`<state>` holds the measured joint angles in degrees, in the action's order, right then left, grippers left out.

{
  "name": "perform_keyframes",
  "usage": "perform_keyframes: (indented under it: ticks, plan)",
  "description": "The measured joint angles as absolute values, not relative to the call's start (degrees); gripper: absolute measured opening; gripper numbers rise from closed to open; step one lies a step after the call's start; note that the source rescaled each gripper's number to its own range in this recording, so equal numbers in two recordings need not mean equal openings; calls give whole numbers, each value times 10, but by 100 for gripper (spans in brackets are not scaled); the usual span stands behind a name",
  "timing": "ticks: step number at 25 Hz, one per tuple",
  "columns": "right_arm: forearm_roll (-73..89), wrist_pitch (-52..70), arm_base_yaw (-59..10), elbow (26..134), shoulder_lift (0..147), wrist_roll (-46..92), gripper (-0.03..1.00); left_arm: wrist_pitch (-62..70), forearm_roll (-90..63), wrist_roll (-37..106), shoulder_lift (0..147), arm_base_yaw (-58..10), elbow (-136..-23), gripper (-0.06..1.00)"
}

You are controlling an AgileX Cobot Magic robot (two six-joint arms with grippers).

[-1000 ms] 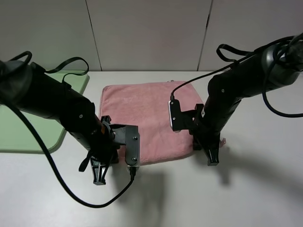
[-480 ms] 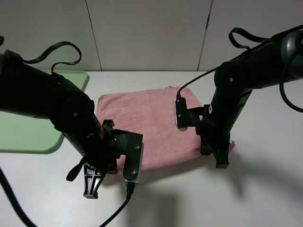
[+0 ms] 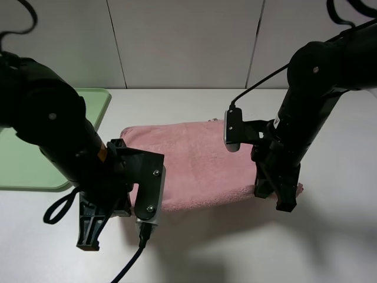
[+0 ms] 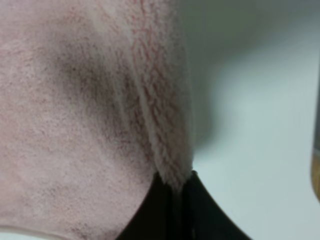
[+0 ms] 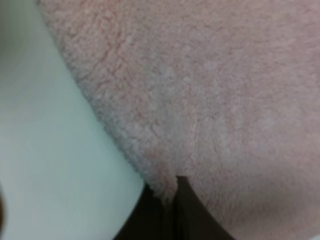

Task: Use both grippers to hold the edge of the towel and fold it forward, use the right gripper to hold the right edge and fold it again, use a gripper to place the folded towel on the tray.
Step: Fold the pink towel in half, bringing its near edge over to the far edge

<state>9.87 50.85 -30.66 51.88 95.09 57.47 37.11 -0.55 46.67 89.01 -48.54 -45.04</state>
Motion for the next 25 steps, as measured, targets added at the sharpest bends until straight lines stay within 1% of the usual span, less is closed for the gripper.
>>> perform_keyframes:
  ticks: [8, 15, 17, 21, 25]
  plan:
    - [135, 564, -307, 519, 869, 553, 0, 445, -32, 465, 808, -485, -450, 0]
    - [158, 625, -310, 519, 829, 519, 0, 495, -75, 465, 756, -485, -450, 0]
    - [154, 639, -324, 519, 824, 508, 0, 507, -79, 464, 744, -486, -450, 0]
    - [131, 651, -378, 519, 821, 505, 0, 519, -78, 464, 729, -486, -450, 0]
    - [87, 622, -422, 519, 821, 500, 0, 515, -49, 464, 730, -486, -450, 0]
